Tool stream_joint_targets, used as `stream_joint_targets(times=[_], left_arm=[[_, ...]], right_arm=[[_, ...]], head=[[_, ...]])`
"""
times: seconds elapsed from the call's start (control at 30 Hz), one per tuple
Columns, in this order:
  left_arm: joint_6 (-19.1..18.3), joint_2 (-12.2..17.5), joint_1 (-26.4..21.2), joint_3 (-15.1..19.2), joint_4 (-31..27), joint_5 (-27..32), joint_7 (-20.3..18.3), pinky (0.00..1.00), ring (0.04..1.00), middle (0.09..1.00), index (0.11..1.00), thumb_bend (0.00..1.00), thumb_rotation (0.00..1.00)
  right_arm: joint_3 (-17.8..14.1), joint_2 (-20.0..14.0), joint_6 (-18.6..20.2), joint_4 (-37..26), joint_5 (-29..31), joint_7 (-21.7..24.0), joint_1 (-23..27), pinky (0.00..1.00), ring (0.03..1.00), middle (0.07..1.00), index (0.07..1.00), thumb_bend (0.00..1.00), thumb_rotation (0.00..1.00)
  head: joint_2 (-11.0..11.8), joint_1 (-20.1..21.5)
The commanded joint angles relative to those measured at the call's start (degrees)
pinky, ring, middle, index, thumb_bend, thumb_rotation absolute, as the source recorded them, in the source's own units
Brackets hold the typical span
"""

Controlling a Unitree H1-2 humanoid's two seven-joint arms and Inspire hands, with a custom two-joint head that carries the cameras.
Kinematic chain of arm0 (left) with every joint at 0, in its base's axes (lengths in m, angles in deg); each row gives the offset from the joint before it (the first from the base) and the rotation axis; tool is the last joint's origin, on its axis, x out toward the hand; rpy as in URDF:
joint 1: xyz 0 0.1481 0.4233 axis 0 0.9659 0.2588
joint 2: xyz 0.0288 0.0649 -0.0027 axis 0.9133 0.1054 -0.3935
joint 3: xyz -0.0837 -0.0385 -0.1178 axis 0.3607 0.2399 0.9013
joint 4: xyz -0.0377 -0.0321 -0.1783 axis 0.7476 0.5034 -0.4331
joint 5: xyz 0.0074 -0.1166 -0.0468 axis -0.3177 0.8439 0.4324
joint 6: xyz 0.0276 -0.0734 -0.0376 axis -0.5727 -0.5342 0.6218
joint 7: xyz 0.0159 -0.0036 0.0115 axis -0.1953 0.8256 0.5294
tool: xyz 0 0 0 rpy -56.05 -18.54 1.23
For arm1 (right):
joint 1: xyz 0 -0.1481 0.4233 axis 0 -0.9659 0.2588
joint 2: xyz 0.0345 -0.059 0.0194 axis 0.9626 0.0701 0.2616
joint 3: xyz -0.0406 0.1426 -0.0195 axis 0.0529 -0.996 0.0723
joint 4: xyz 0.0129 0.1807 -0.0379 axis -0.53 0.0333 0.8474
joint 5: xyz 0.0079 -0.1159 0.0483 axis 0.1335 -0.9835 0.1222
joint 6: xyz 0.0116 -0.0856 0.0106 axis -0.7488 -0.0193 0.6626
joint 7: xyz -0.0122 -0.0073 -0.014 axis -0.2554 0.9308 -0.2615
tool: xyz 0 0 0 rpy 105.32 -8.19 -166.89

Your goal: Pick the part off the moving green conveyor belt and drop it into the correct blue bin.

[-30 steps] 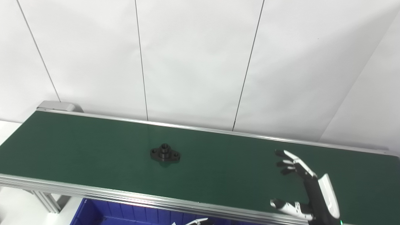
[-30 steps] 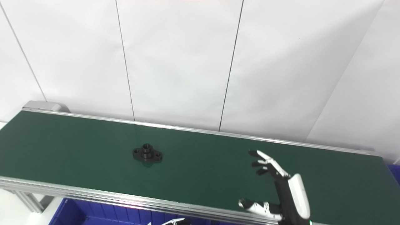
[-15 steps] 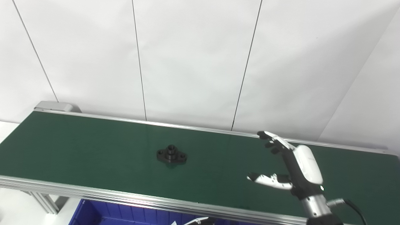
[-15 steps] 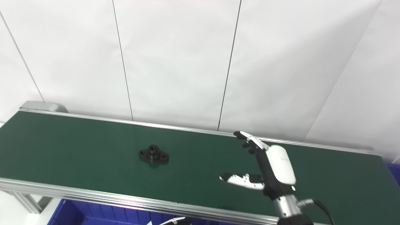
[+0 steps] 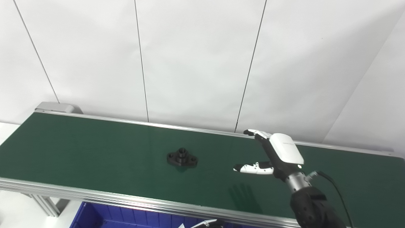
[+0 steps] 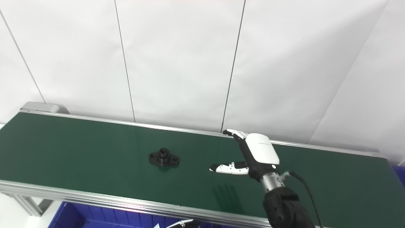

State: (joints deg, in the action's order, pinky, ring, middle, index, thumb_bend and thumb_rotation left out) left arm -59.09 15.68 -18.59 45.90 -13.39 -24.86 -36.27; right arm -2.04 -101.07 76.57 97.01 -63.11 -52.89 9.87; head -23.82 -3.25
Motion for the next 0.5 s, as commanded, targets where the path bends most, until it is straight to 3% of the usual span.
stream_joint_targets(times=[0.0,0.23,0.47], left_arm=[[1.2,-0.6,-0.7,-0.3,-1.7,-0.5,1.0,0.77,0.842,0.851,0.846,0.89,0.62],[1.9,-0.6,-0.7,-0.4,-1.4,0.1,0.9,0.77,0.844,0.857,0.850,0.86,0.60],[0.9,-0.8,-0.5,-0.6,-2.0,0.0,1.0,0.77,0.844,0.857,0.850,0.88,0.61]], right_arm=[[0.7,0.6,1.3,0.6,-1.1,-1.4,4.2,0.67,0.741,0.773,0.818,0.90,0.72],[3.9,2.4,2.0,6.5,-3.0,-2.0,8.1,0.59,0.690,0.759,0.812,0.90,0.70],[5.9,4.3,3.6,9.9,-4.0,-1.7,9.4,0.62,0.720,0.772,0.816,0.92,0.68]], head=[[0.0,0.0],[-0.4,0.2],[-0.7,0.2]])
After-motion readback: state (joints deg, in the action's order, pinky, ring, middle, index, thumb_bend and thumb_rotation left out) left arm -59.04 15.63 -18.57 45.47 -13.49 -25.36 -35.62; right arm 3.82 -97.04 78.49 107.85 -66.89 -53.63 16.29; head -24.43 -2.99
